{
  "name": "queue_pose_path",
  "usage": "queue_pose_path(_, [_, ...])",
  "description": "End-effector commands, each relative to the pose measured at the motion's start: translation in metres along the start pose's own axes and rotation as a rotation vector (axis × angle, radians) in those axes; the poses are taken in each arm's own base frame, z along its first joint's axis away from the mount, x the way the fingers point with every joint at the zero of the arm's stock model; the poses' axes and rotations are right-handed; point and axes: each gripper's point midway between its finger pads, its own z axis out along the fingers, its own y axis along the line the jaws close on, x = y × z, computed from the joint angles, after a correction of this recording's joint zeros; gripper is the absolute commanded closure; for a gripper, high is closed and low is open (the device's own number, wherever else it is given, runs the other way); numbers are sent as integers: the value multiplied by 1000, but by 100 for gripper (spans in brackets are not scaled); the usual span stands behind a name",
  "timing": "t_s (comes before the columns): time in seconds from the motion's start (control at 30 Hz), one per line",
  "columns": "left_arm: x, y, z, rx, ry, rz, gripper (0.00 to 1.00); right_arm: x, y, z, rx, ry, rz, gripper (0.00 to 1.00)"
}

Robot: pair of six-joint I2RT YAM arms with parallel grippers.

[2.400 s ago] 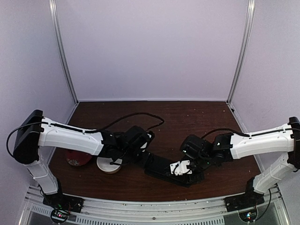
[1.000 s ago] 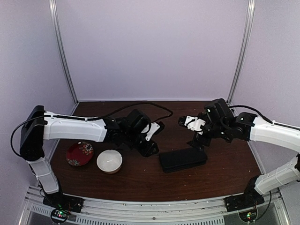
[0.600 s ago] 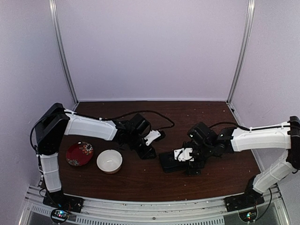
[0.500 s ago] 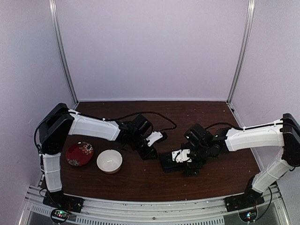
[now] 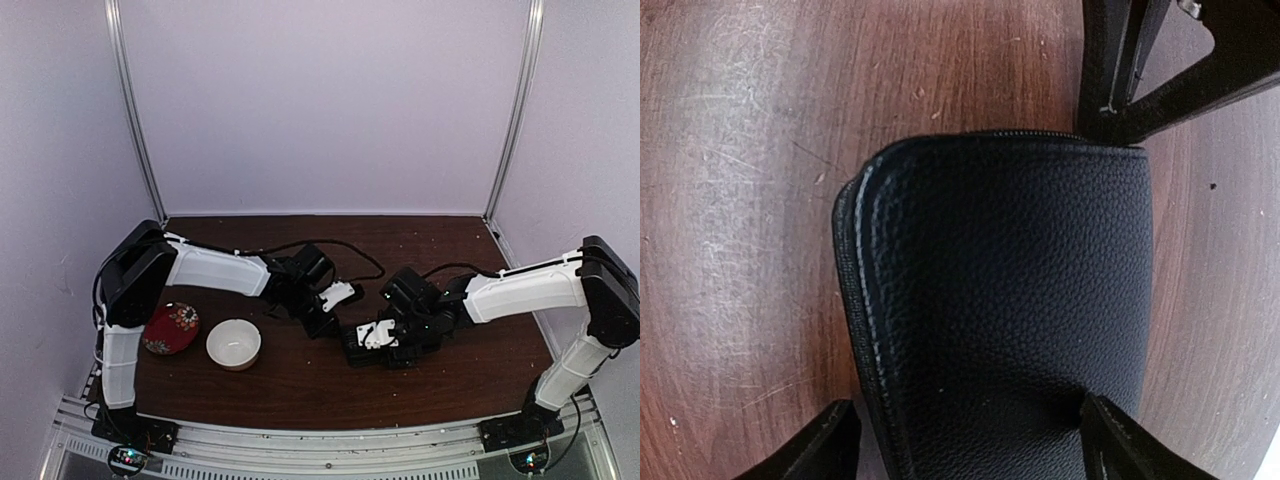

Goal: Sort the hair-cutting tools

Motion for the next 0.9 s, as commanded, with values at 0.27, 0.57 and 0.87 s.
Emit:
queue_pose_path(0.27, [-3,6,-3,-15,24,-17,100,-1,-13,15,39,92,36,40])
queue_pose_path(0.57, [27,-12,-31,6,60,-108,100,24,-7,28,32,210,75,54])
queue_pose_path(0.87, [38,-50,-39,148,45,-162,100,36,-2,39,5,283,100,54])
